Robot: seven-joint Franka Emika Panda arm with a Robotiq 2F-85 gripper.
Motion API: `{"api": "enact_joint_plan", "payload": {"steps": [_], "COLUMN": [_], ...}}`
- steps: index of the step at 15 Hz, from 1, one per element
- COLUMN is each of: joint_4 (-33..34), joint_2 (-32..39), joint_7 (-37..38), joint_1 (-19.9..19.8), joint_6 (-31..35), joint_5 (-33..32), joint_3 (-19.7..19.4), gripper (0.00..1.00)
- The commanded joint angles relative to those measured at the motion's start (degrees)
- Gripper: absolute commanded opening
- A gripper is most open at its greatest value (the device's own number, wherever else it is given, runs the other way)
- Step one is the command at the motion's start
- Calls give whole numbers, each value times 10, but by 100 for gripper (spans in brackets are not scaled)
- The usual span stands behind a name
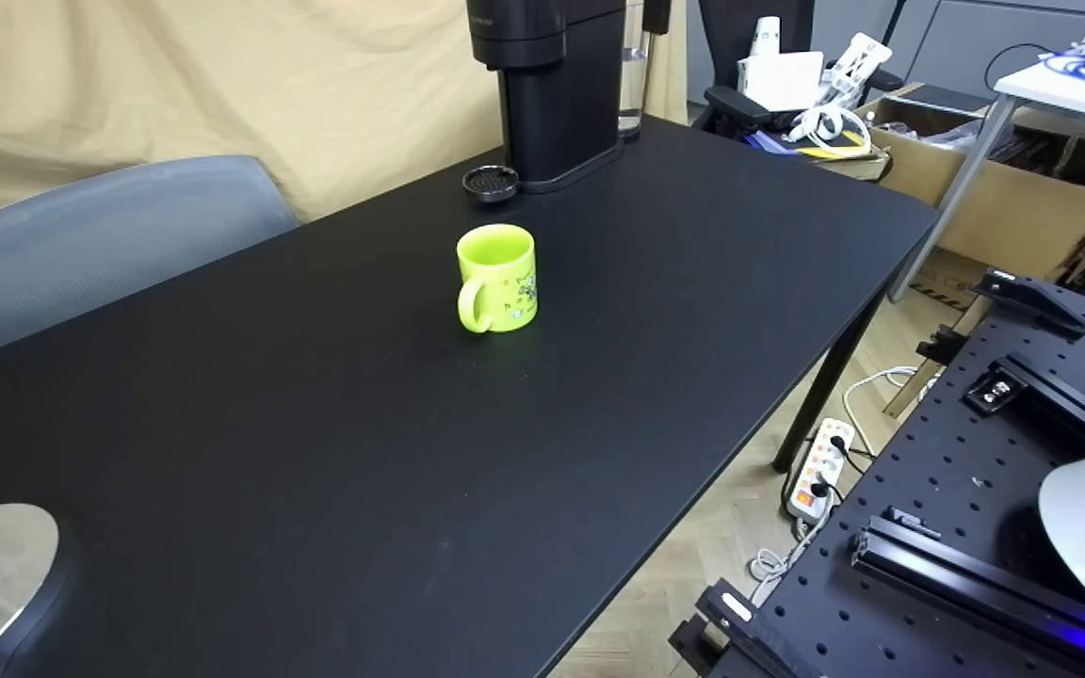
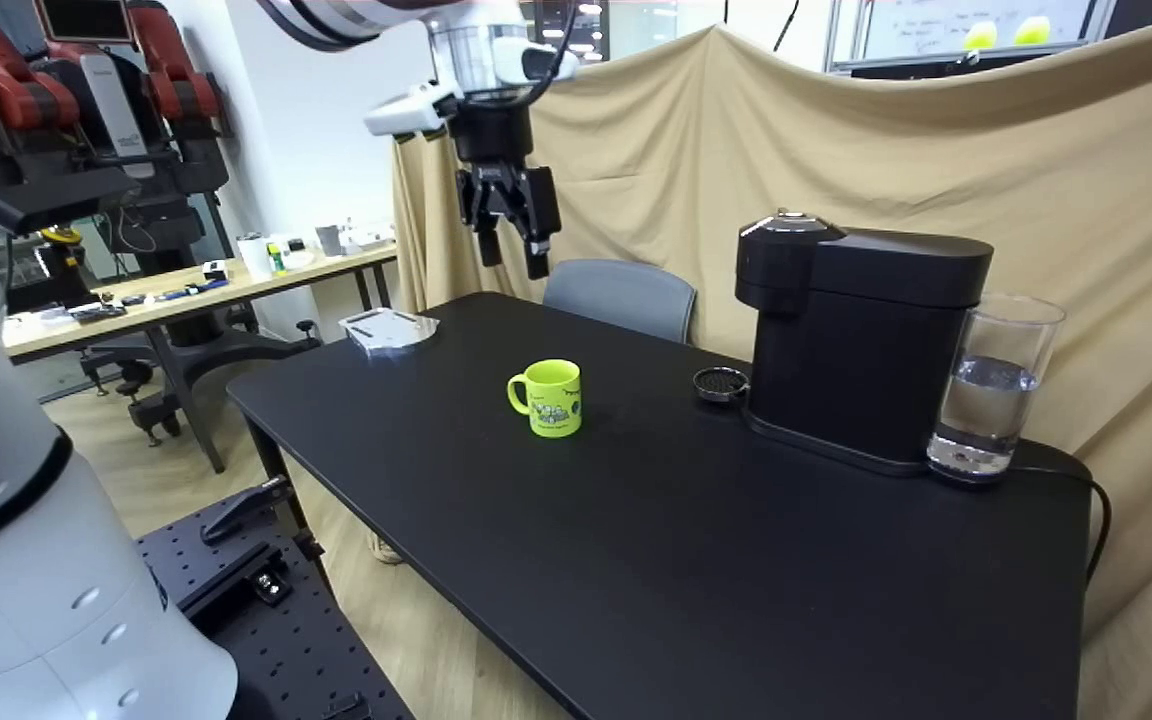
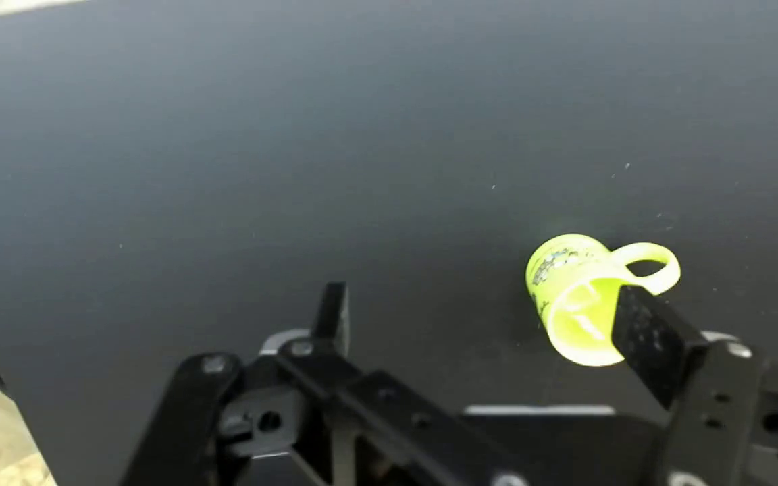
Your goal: Slide the cup backwards
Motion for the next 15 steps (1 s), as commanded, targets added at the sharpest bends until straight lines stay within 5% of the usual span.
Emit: {"api": "enact_joint_plan", "payload": {"steps": [1,8,15], "joint_4": [58,173,173], "joint_2": [116,302,319], "joint_7": [41,39,26], "joint_1": [-8,33,50], "joint_6": [84,114,129], "joint_5": [-45,-44,-35], "joint_3": [11,5,-5], "gripper": [100,100,100]}}
